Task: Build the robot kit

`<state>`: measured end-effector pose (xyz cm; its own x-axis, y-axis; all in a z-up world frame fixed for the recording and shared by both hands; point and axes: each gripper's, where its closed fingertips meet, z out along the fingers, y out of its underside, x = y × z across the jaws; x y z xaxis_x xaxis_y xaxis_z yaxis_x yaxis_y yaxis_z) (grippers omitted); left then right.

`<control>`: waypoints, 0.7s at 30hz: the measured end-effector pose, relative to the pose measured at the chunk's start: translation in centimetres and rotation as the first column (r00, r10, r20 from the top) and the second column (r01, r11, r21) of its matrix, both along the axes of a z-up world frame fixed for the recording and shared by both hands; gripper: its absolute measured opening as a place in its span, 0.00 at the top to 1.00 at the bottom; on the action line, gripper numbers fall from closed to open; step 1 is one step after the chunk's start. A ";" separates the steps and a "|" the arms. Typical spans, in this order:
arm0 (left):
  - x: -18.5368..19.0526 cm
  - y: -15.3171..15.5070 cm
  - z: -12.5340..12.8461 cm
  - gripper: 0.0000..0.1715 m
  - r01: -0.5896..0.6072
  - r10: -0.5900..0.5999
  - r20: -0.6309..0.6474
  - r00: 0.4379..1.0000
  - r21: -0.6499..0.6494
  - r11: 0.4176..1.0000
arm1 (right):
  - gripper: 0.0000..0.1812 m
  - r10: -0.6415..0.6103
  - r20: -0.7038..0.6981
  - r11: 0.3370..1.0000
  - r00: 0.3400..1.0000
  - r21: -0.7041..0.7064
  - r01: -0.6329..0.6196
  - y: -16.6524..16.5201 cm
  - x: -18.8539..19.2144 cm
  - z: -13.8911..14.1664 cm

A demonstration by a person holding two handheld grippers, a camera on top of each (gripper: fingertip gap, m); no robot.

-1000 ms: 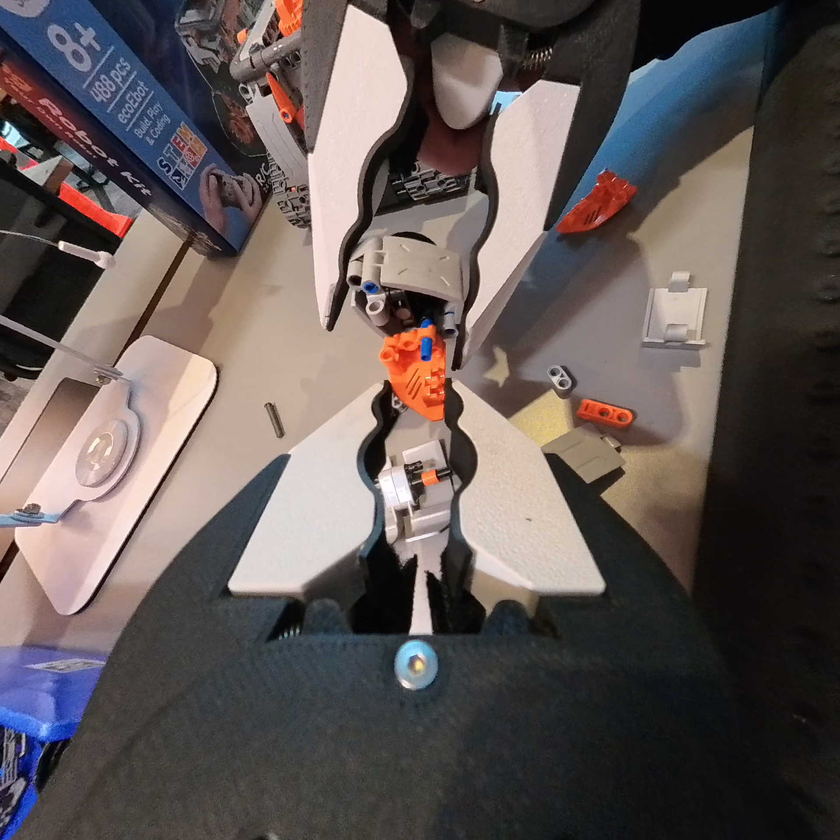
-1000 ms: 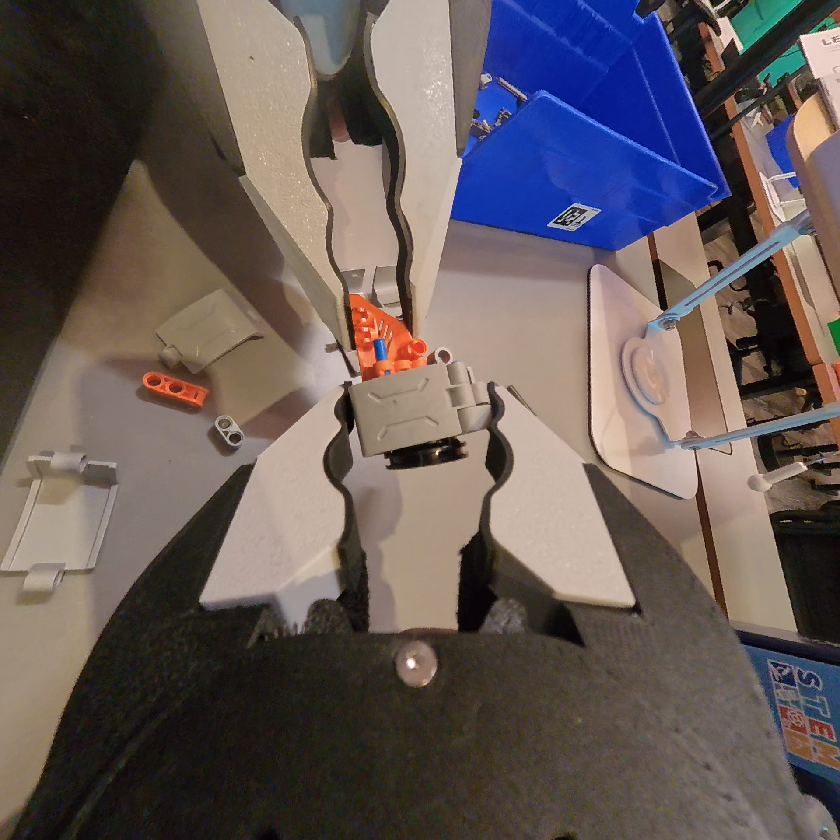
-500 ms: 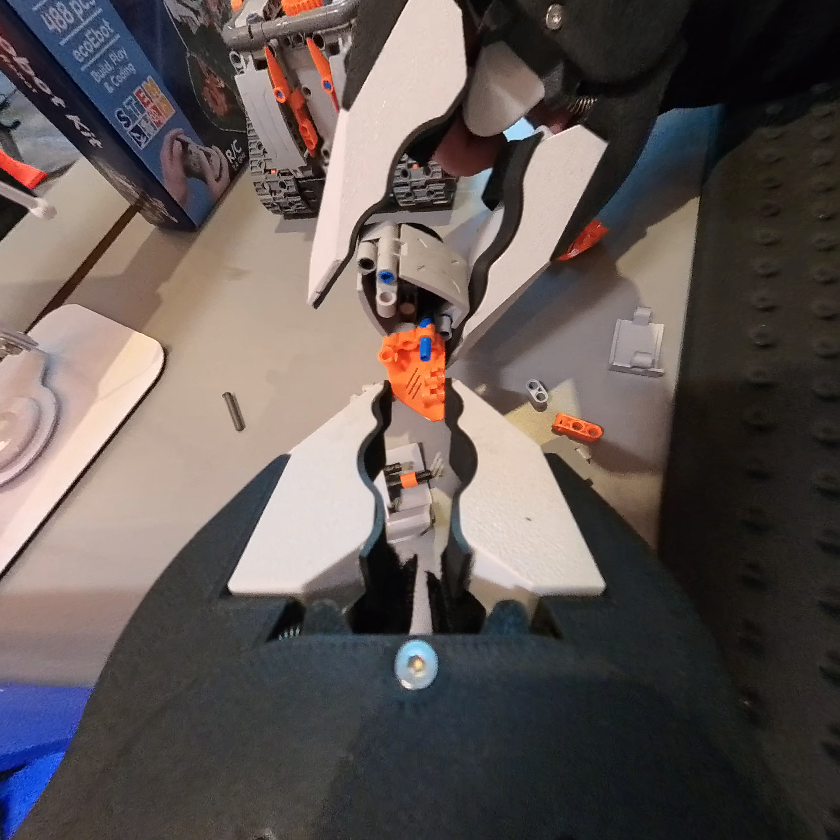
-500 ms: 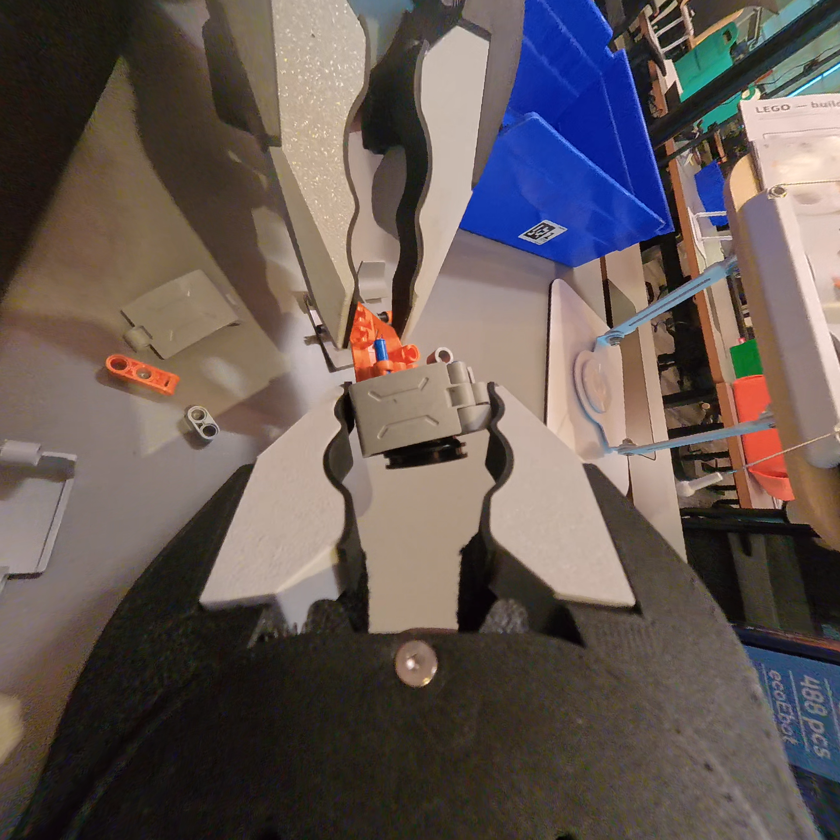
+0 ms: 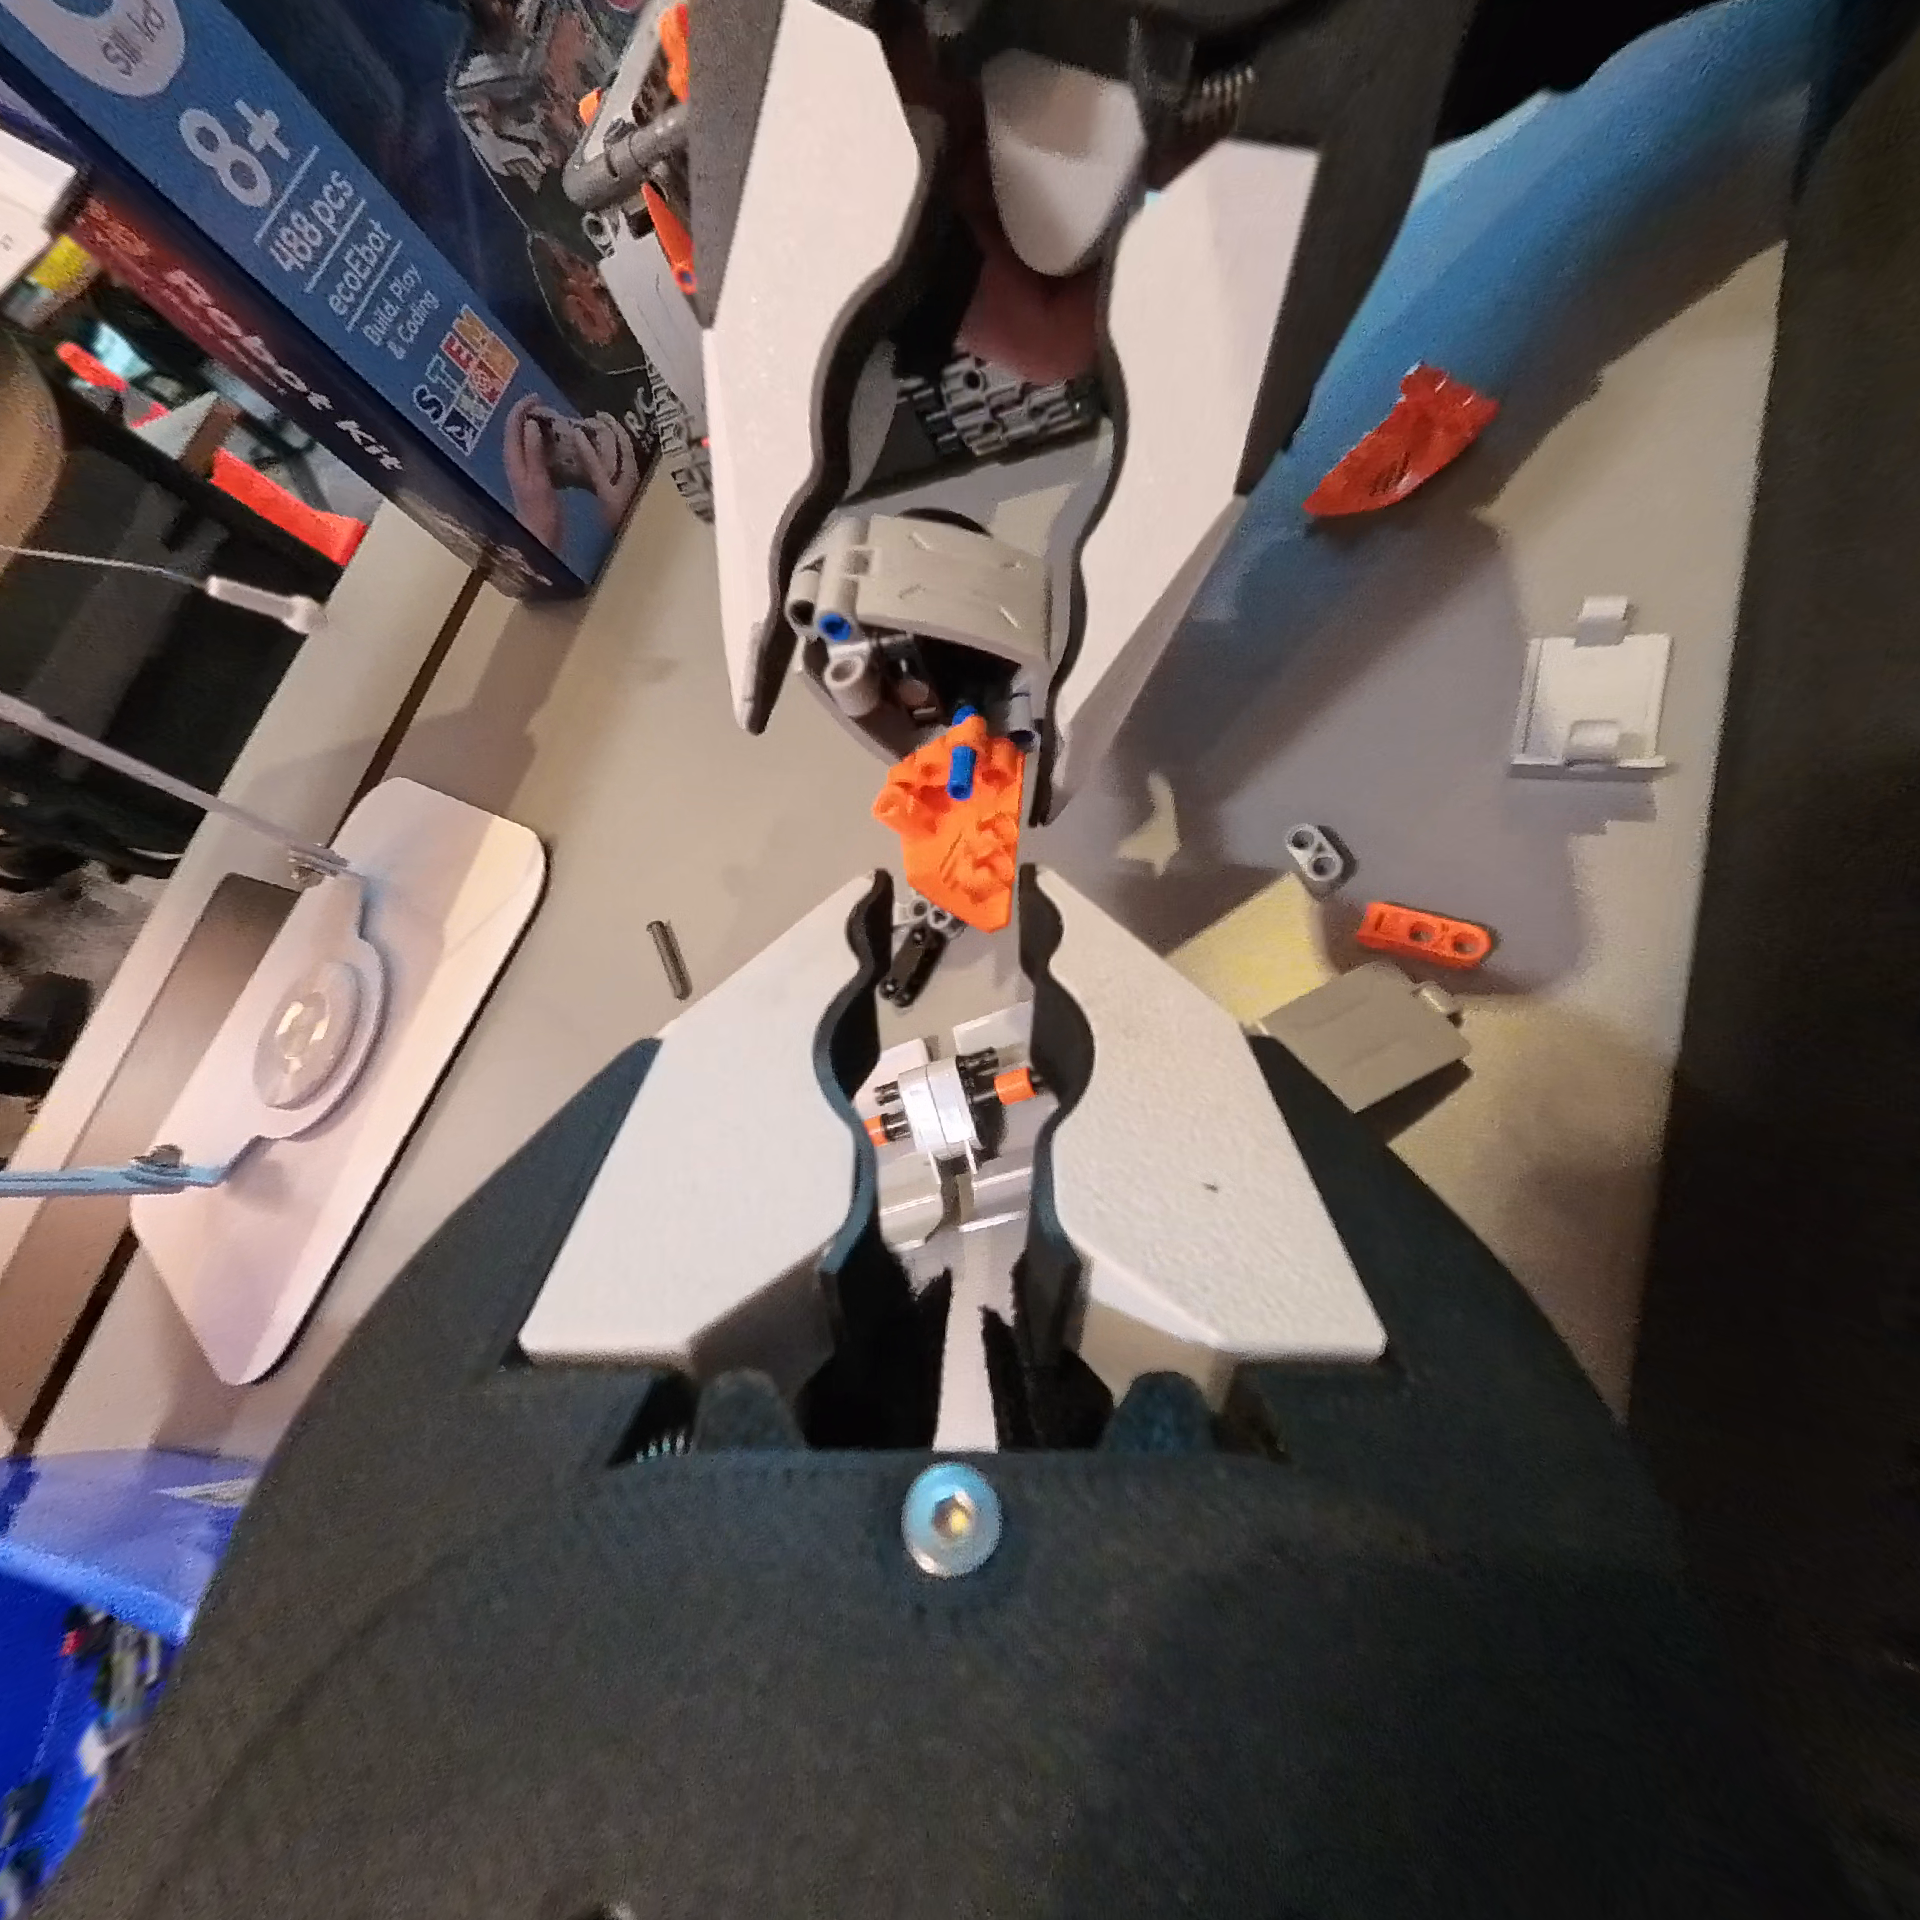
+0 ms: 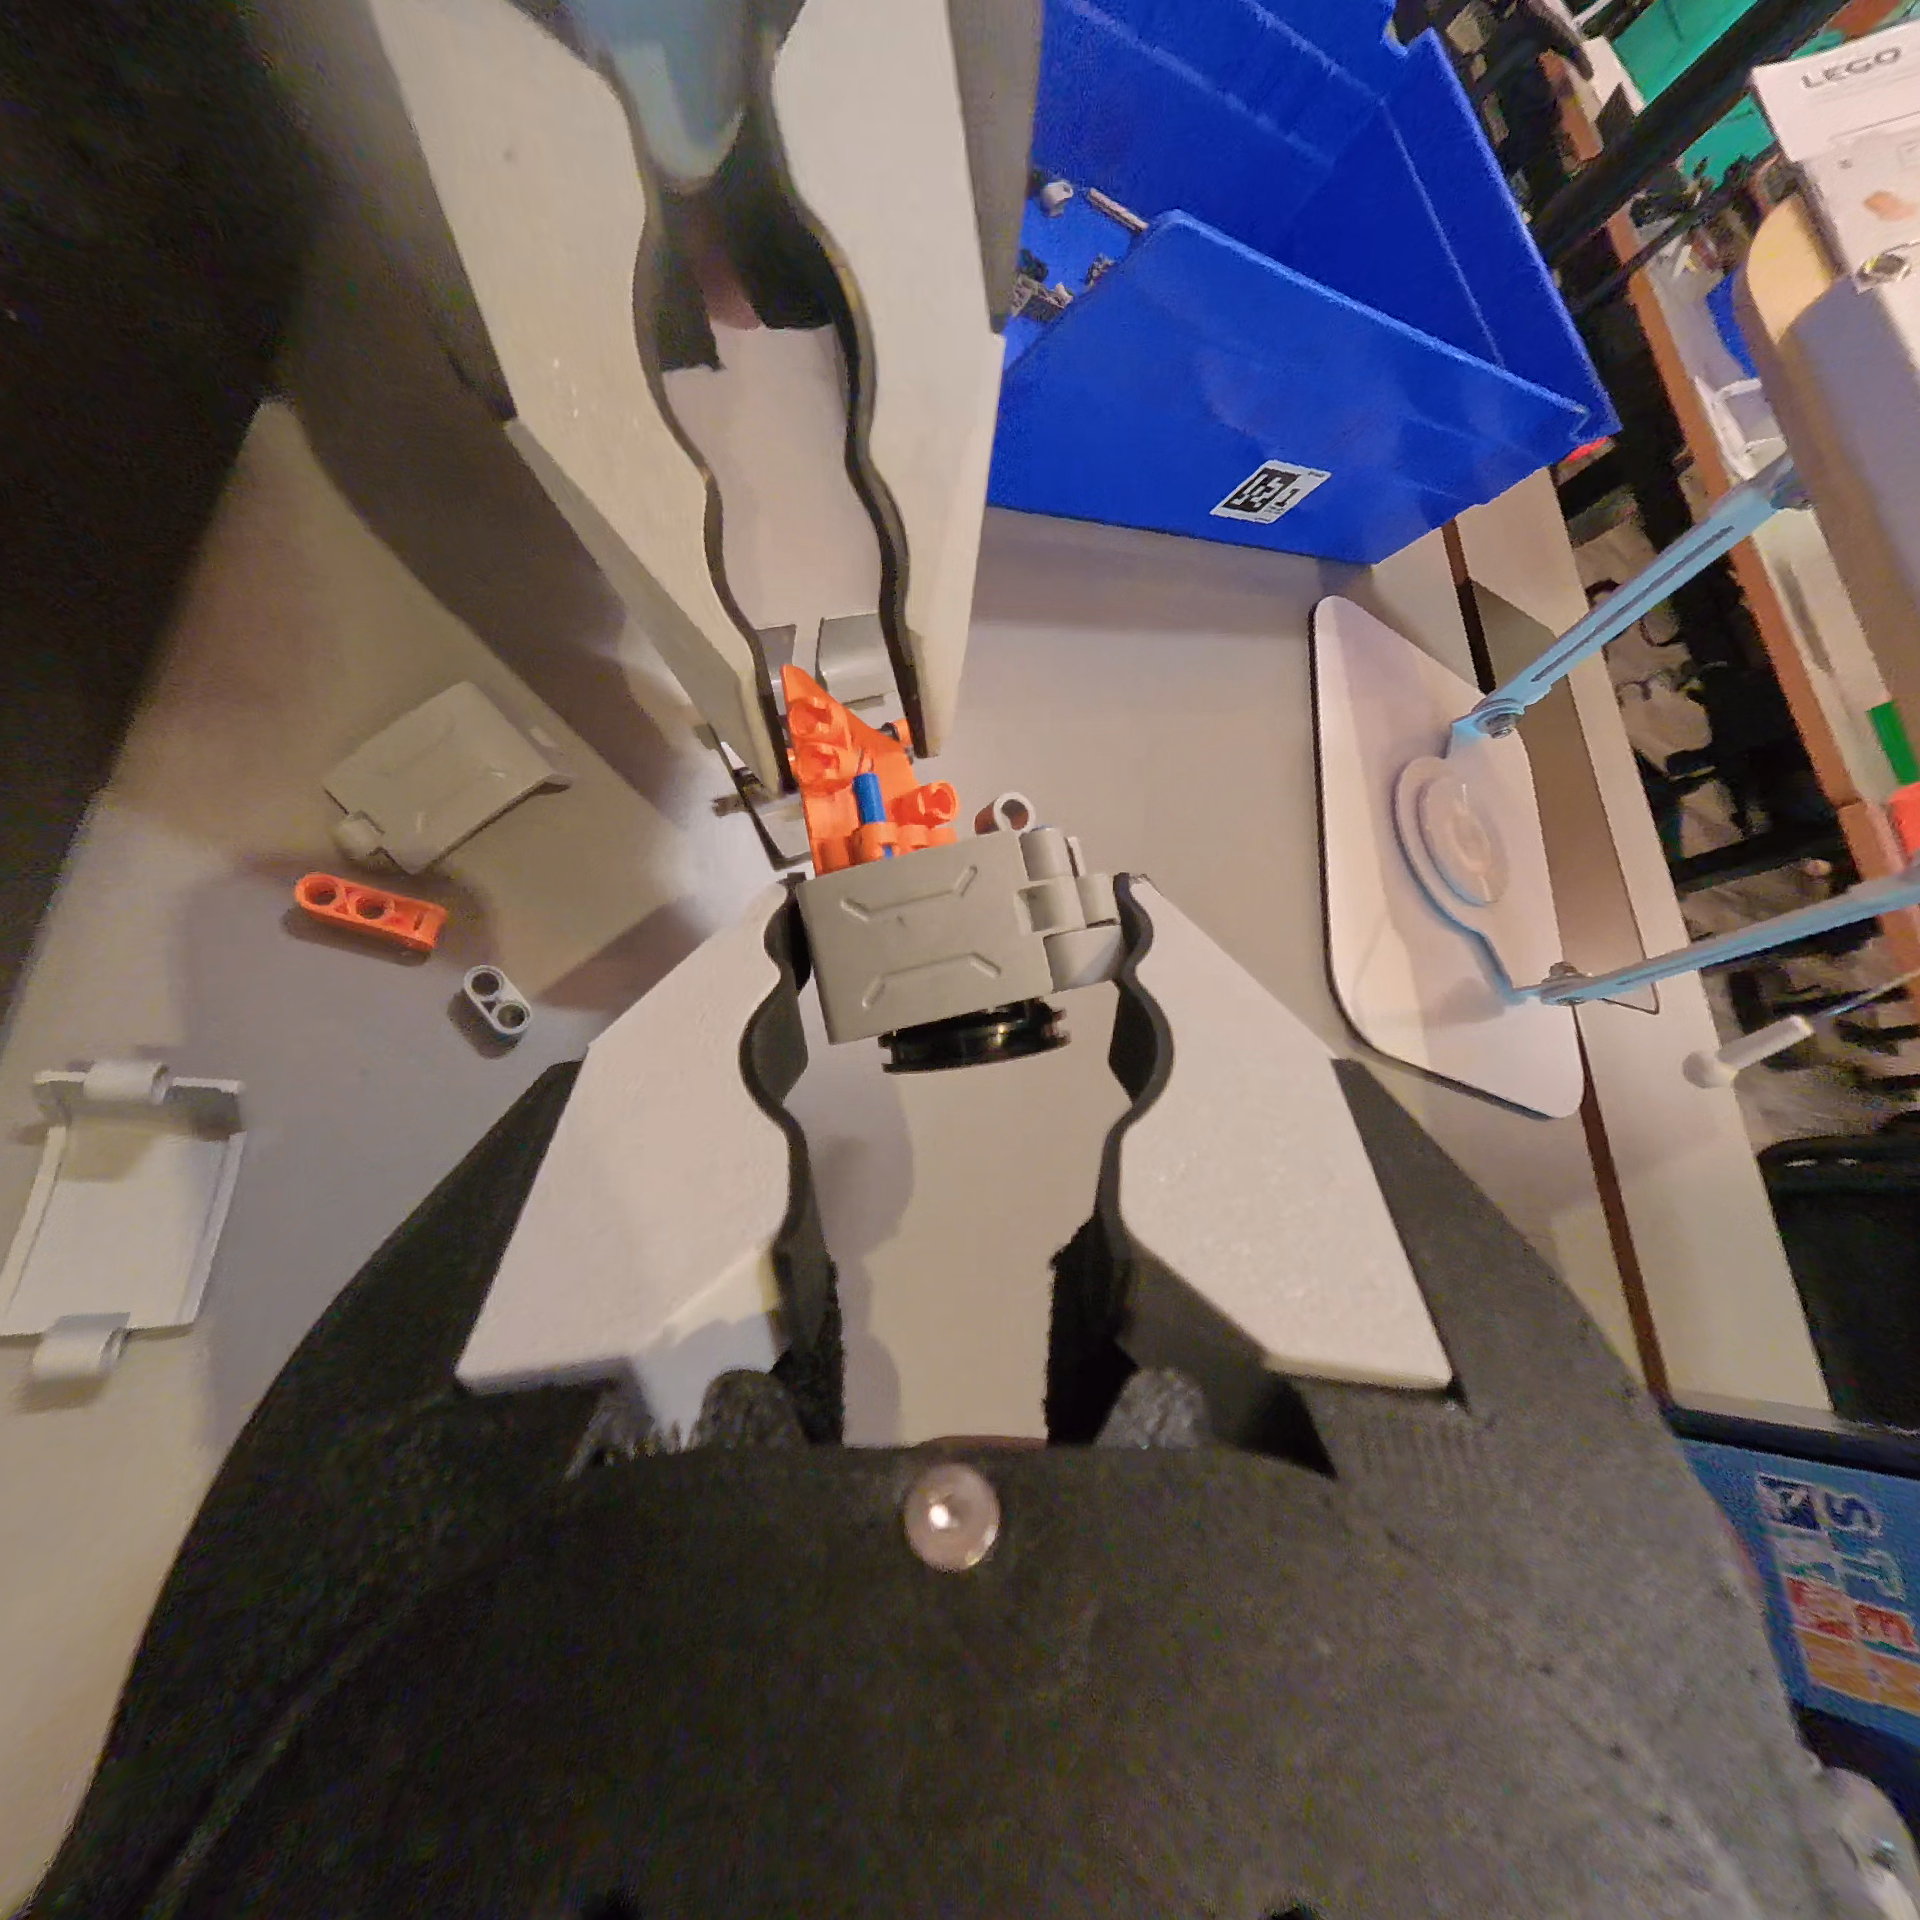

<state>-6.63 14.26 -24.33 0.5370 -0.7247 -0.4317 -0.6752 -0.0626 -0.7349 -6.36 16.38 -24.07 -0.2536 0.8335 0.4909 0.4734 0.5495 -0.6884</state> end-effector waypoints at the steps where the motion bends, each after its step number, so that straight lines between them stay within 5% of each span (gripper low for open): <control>1: 0.0 0.0 0.0 0.88 -0.001 0.001 -0.012 1.000 0.011 1.000 | 0.69 -0.004 -0.003 1.000 1.000 -0.019 0.004 0.1 0.0 0.1; 10: -0.1 0.2 0.3 0.93 -0.003 0.007 -0.061 0.998 0.071 0.997 | 0.69 -0.012 -0.009 0.996 1.000 -0.083 0.011 0.1 0.1 0.4; 21: 0.5 -0.4 0.2 1.00 0.032 -0.010 0.158 0.987 -0.135 0.990 | 0.69 -0.024 -0.049 0.999 0.999 0.032 0.025 0.5 0.0 1.0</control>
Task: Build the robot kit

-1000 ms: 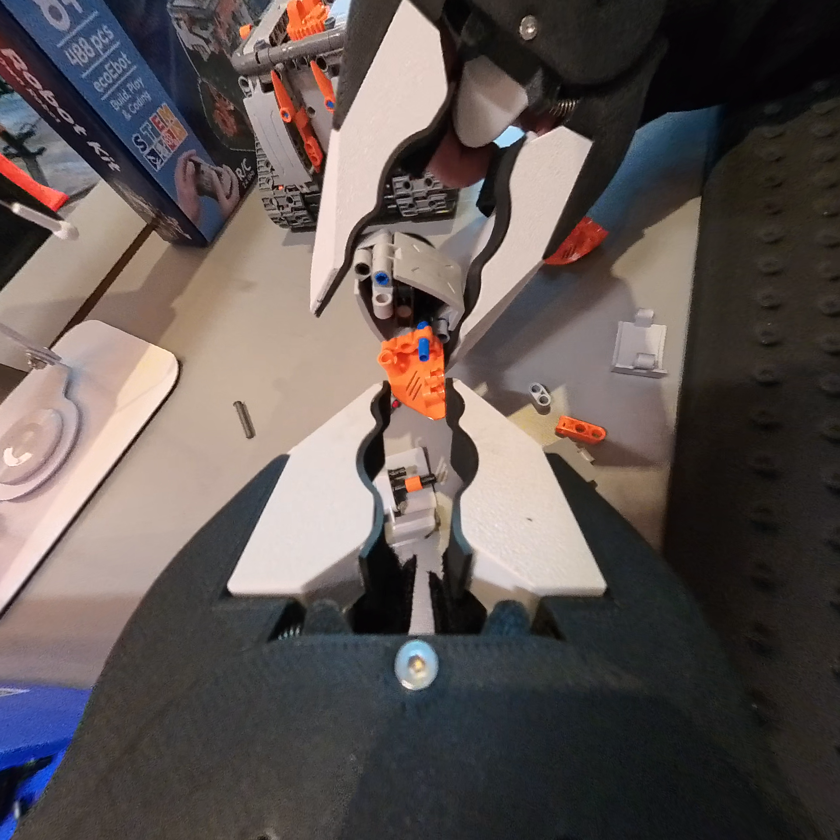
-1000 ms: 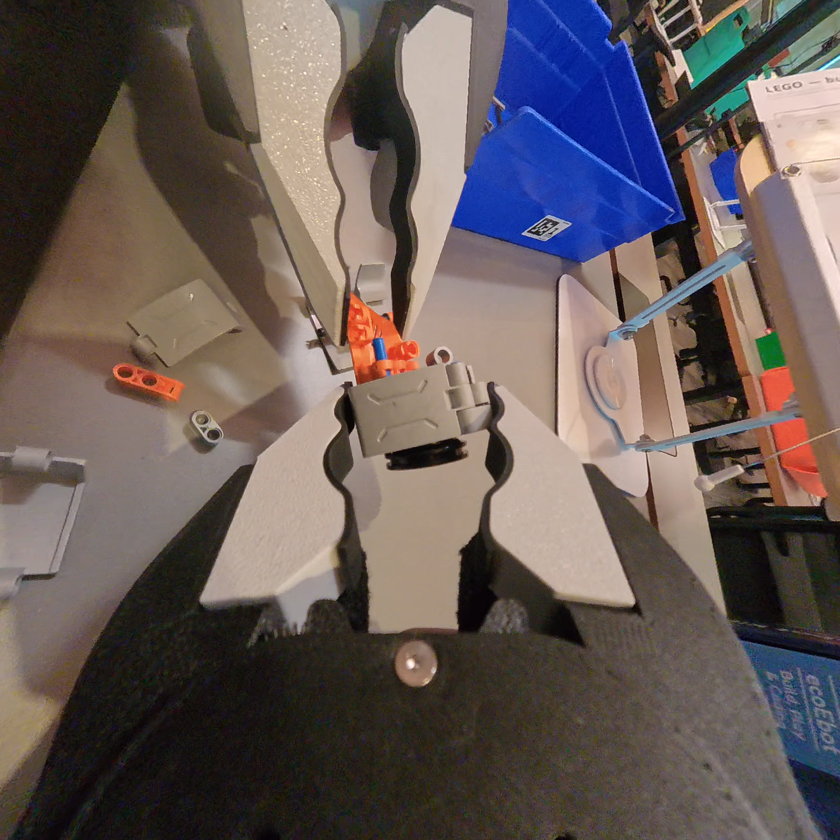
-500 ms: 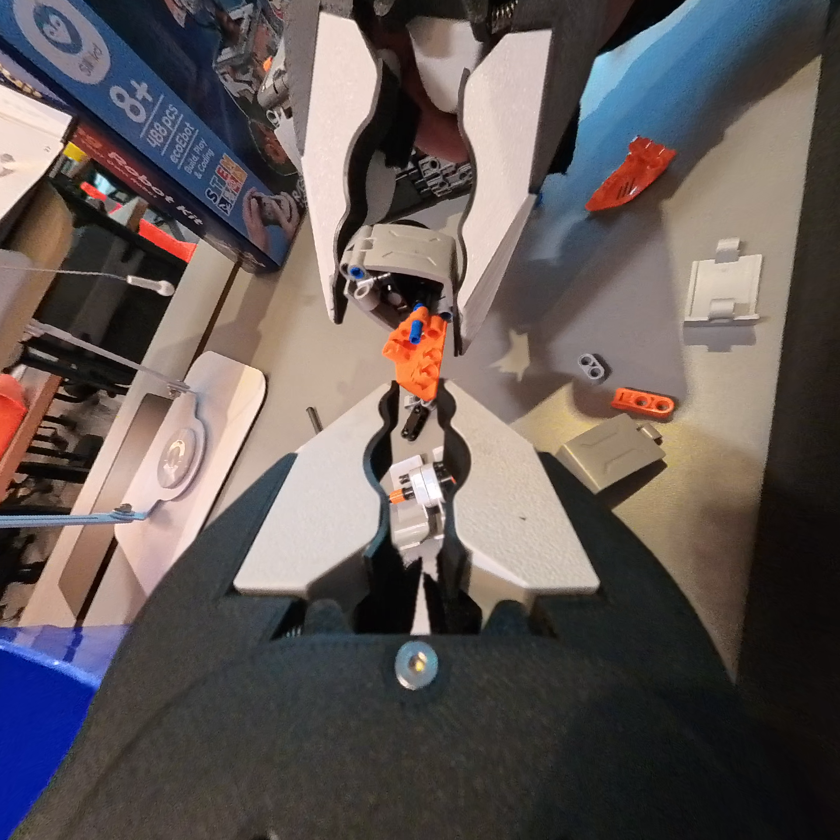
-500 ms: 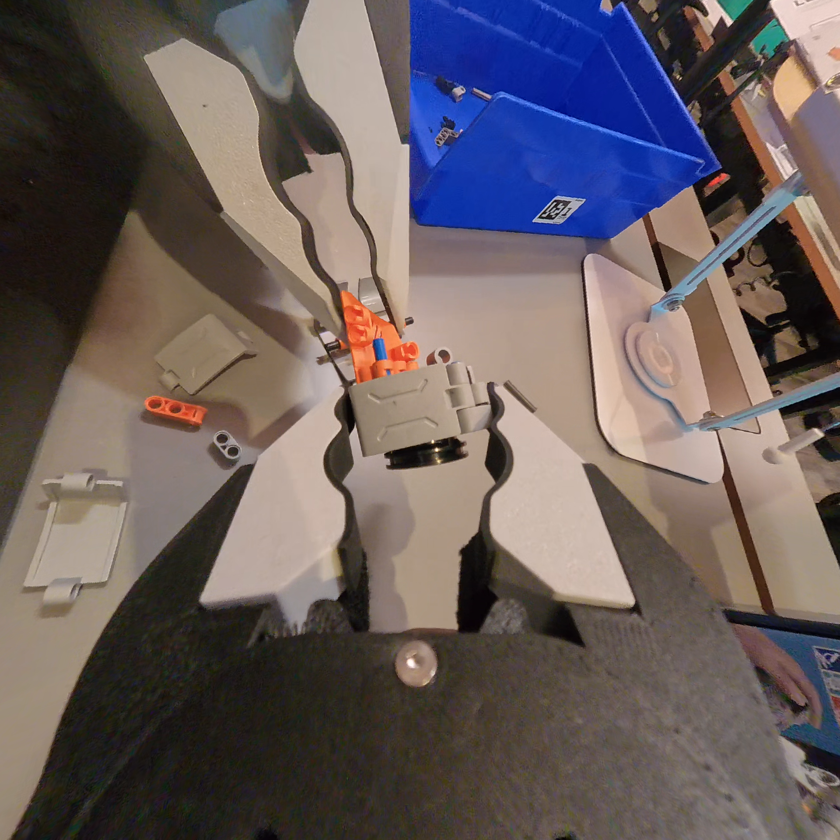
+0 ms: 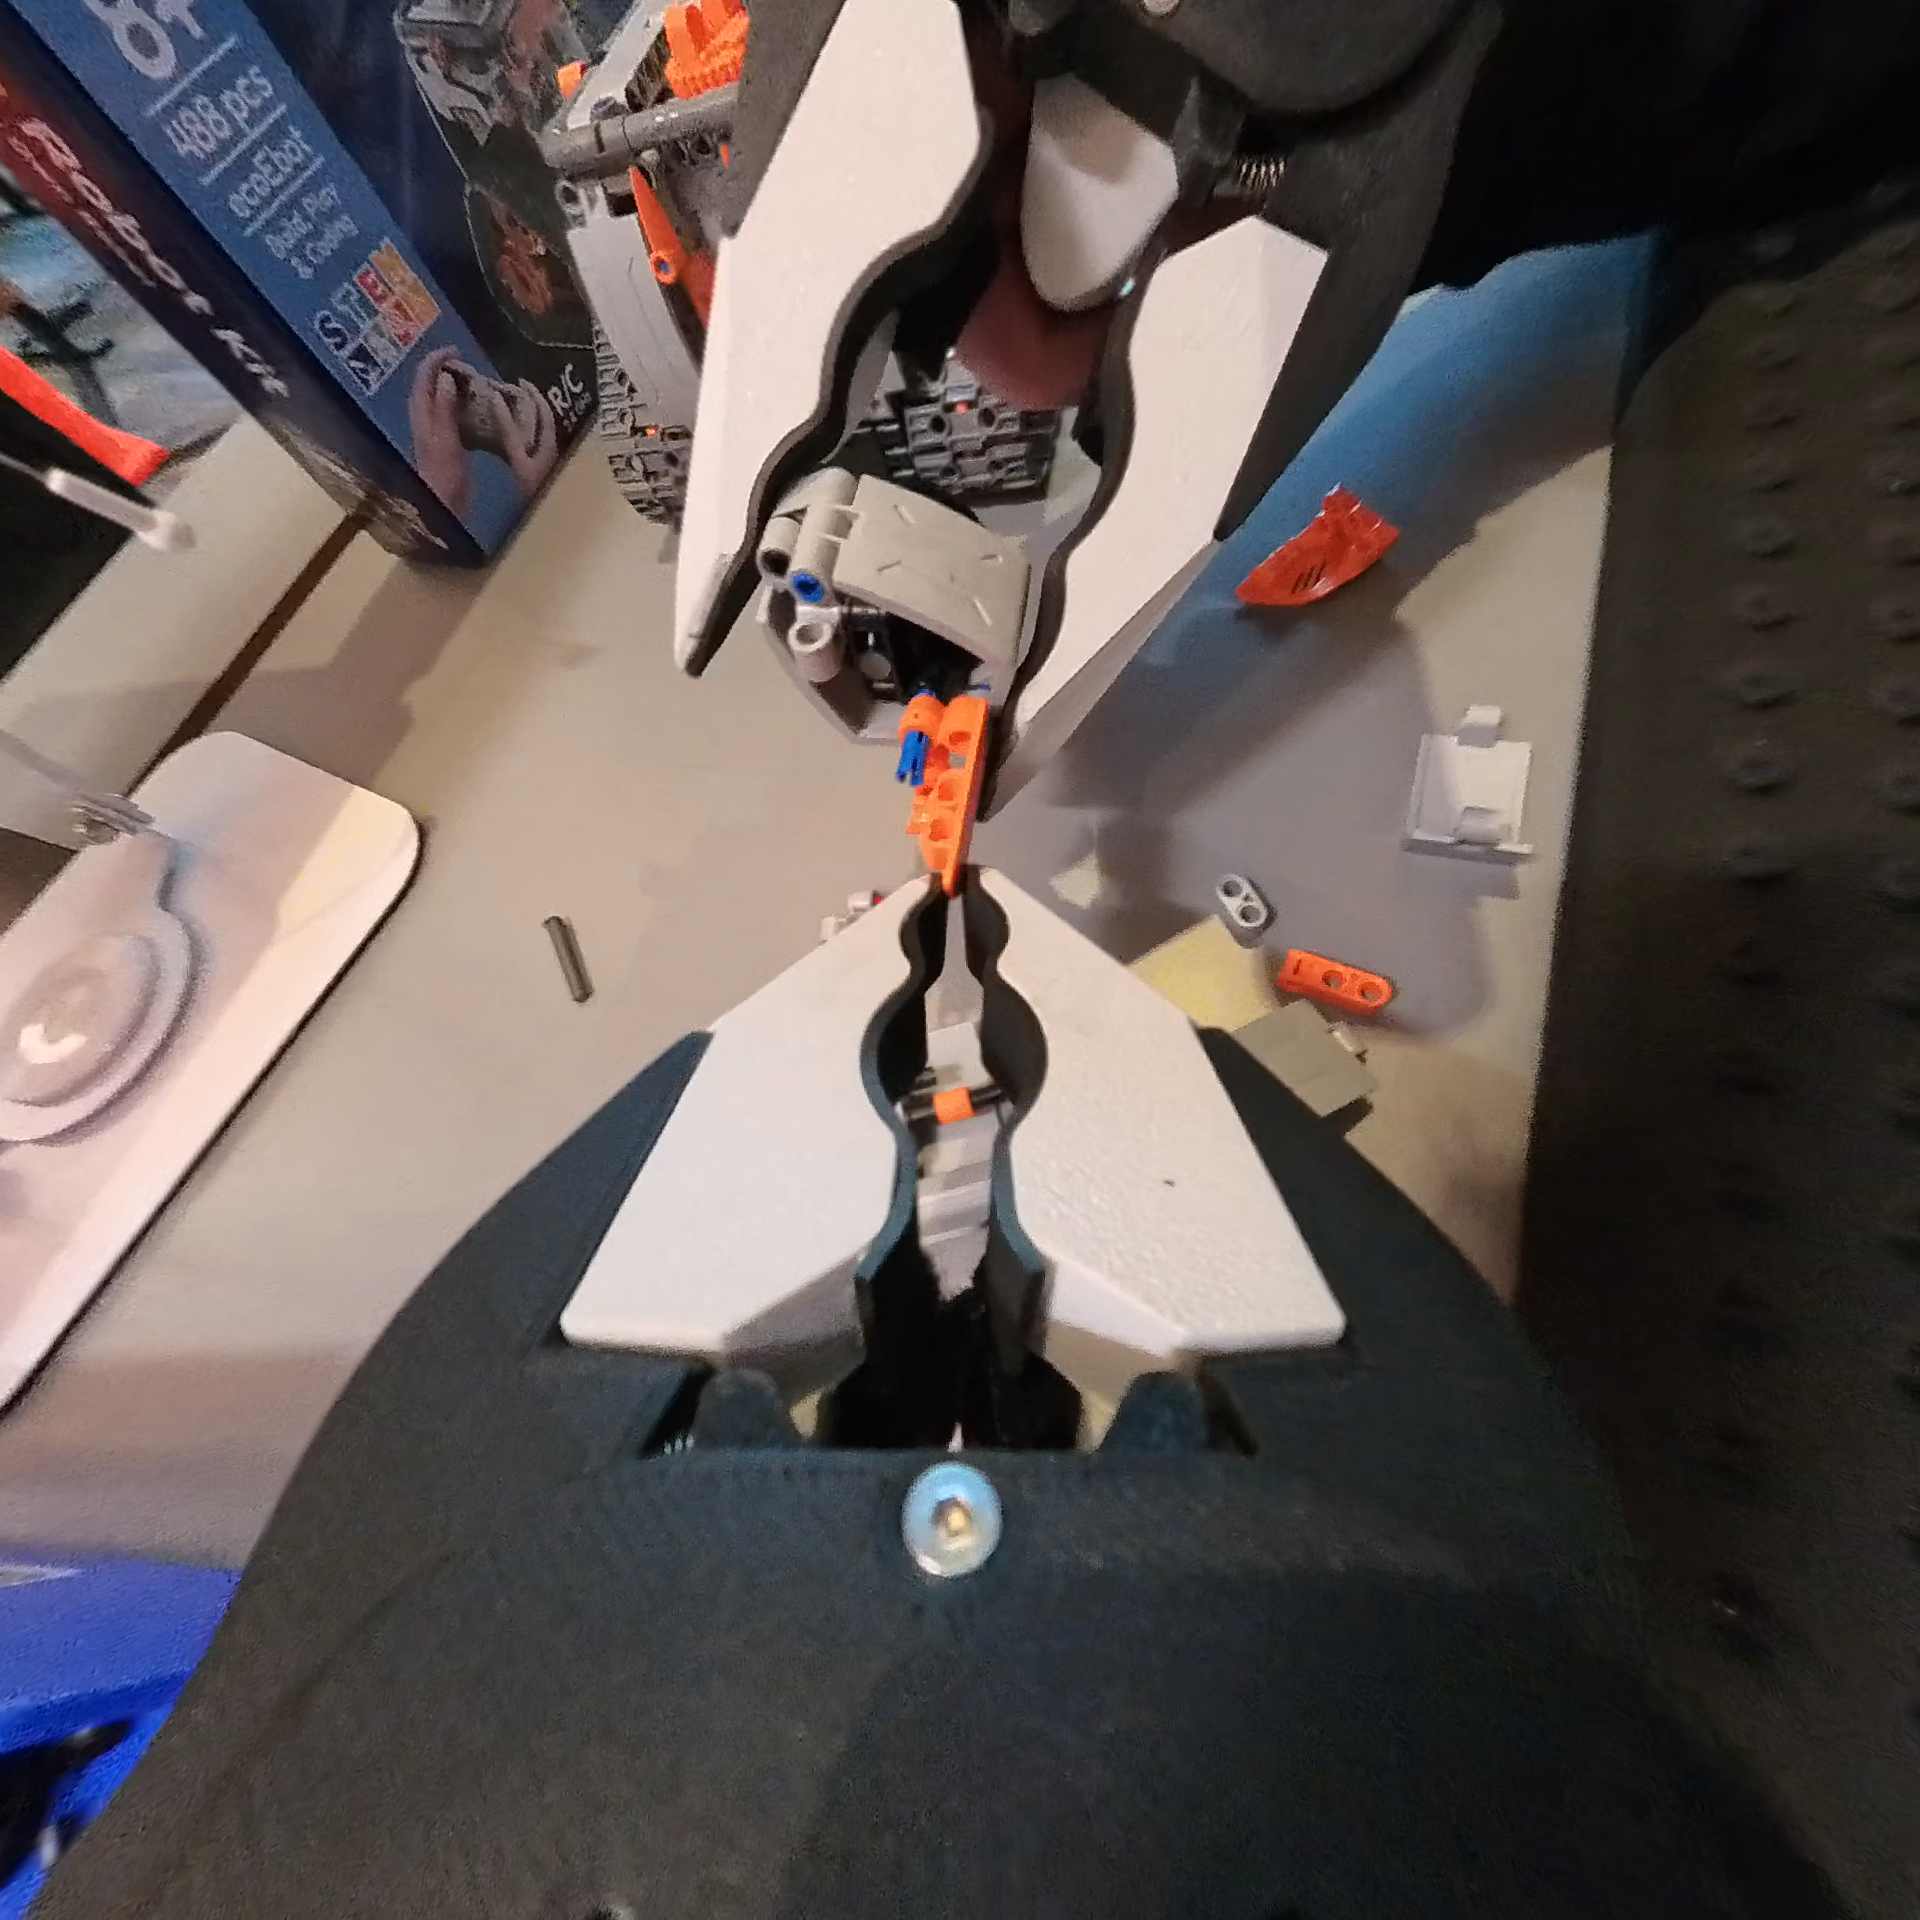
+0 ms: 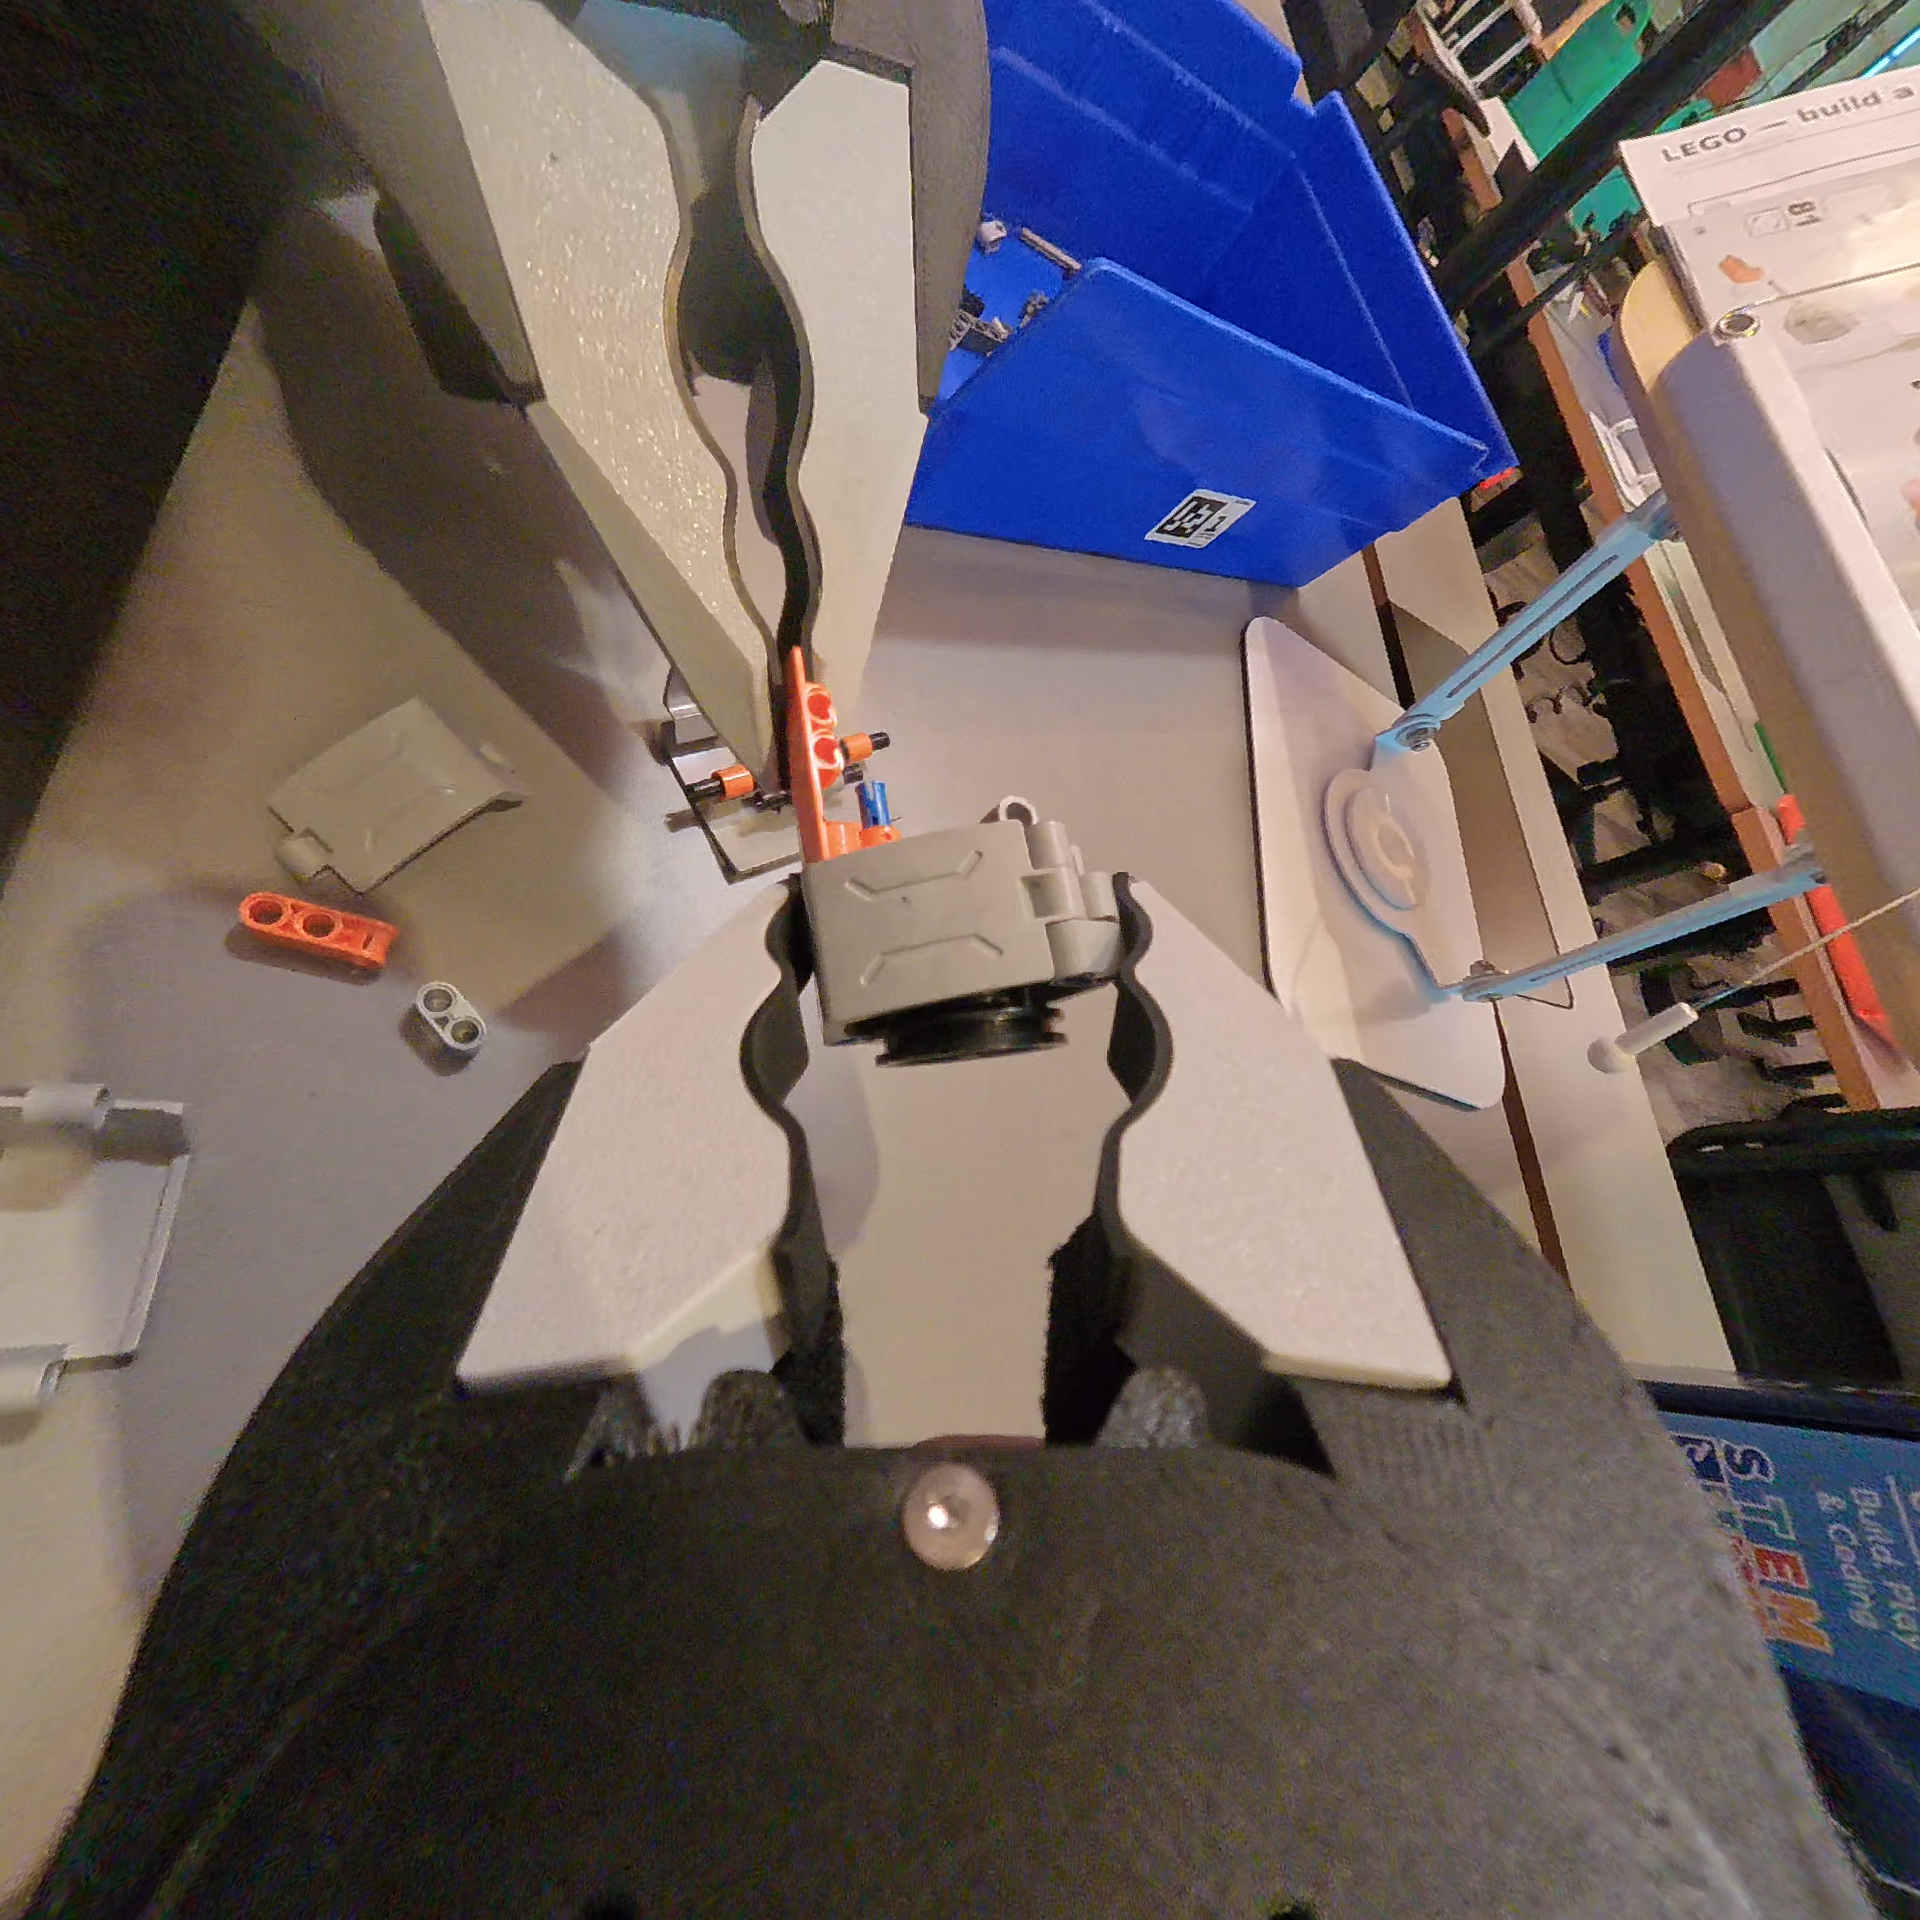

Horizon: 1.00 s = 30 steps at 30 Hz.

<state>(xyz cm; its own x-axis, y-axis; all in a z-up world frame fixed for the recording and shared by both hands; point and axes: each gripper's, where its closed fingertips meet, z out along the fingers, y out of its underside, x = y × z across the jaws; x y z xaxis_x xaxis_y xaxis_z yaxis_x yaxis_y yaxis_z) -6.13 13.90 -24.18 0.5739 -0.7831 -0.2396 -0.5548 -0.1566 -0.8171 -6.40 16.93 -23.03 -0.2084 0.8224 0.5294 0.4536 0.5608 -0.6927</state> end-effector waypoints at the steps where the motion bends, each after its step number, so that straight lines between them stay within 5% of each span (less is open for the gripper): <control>1: 0.0 0.0 0.1 1.00 0.002 -0.002 0.024 1.000 -0.019 1.000 | 0.69 -0.002 -0.004 1.000 1.000 0.006 0.002 0.0 0.0 0.1; 10: 0.1 -0.3 0.7 1.00 0.046 0.025 0.293 0.956 -0.231 0.972 | 0.70 0.004 -0.038 1.000 0.999 0.012 -0.004 -0.2 -0.1 0.8; 17: -0.1 -0.2 1.6 1.00 0.095 0.063 0.445 0.894 -0.324 0.941 | 0.70 0.005 -0.091 0.987 0.996 0.158 0.010 -0.5 -0.1 2.2; 25: 0.1 -0.1 2.7 0.97 0.118 0.053 0.519 0.853 -0.290 0.950 | 0.70 -0.030 -0.095 0.955 0.995 -0.295 0.000 0.1 0.0 2.0; 30: 0.4 0.0 3.0 0.97 0.122 0.051 0.535 0.844 -0.283 0.951 | 0.70 -0.009 -0.070 0.904 0.998 -0.427 -0.022 -0.5 0.0 1.7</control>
<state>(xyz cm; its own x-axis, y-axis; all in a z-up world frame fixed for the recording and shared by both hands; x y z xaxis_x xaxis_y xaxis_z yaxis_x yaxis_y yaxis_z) -5.76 13.92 -21.16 0.5140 -0.7886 0.3375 -0.0598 -0.4254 -0.9030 -6.37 16.47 -21.36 -0.1903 0.9716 0.1407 0.3941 0.2069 -0.8955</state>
